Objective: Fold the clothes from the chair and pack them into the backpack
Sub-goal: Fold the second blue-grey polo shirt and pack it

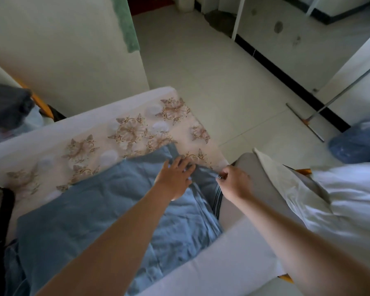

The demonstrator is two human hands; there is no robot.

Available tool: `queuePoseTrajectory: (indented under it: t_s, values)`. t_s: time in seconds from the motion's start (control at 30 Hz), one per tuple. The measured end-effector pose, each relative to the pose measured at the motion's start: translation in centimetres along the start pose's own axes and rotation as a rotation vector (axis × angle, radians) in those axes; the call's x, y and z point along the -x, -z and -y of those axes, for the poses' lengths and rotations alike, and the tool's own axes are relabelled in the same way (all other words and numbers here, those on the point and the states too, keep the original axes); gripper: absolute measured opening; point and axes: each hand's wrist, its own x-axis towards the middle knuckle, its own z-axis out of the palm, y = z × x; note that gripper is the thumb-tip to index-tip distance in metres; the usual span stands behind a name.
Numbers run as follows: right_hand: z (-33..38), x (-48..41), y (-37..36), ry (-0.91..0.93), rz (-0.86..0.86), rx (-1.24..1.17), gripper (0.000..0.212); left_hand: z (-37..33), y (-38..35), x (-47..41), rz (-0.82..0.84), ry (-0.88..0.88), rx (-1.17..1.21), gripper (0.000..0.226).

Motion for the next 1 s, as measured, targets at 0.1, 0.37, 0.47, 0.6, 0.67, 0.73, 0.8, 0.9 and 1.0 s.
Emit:
queuePoseTrajectory:
  t_s: [0.1,0.37,0.47,0.6,0.67,0.73,0.8,0.9,1.0]
  values:
    - [-1.4,-0.3,0.0,0.025,-0.065,-0.075,0.025,-0.3,0.2,-0.8,-0.06,0.083,-0.001,0.062]
    - [-1.2,-0.7,0.3,0.111,-0.008,-0.144,0.005,-5.1,4.2,-5.4,-0.172,-0.116,0.415,0.051]
    - [-1.0,-0.9,1.2,-0.011,0.013,-0.405,0.014,-5.0,5.2,-6.6,-0.143,-0.062,0.523,0.03]
    - [-0.9,0.4,1.1,-0.074,0.226,-0.475,0.051,-4.2,6.6,-6.8,-0.111,0.023,0.798,0.044]
    - [-1.0,0.8,0.5,-0.054,0.255,-0.359,0.028,-3.8,7.0,-6.7,-0.125,0.033,0.85,0.037]
    - [-1.0,1.0,0.3,-0.02,0.232,-0.307,0.023,-3.1,7.2,-6.4,-0.152,0.038,0.877,0.038]
    - [-1.0,1.1,0.4,-0.008,0.182,-0.304,0.019,-2.1,7.3,-5.9,-0.19,0.041,0.882,0.033]
    - [-0.8,1.6,0.6,-0.007,0.087,-0.204,0.02,-1.1,7.5,-4.6,-0.249,0.003,0.818,0.02]
    - [0.1,2.7,1.6,0.038,-0.03,-0.189,0.024,0.0,8.0,-2.8,-0.328,-0.011,0.641,0.029]
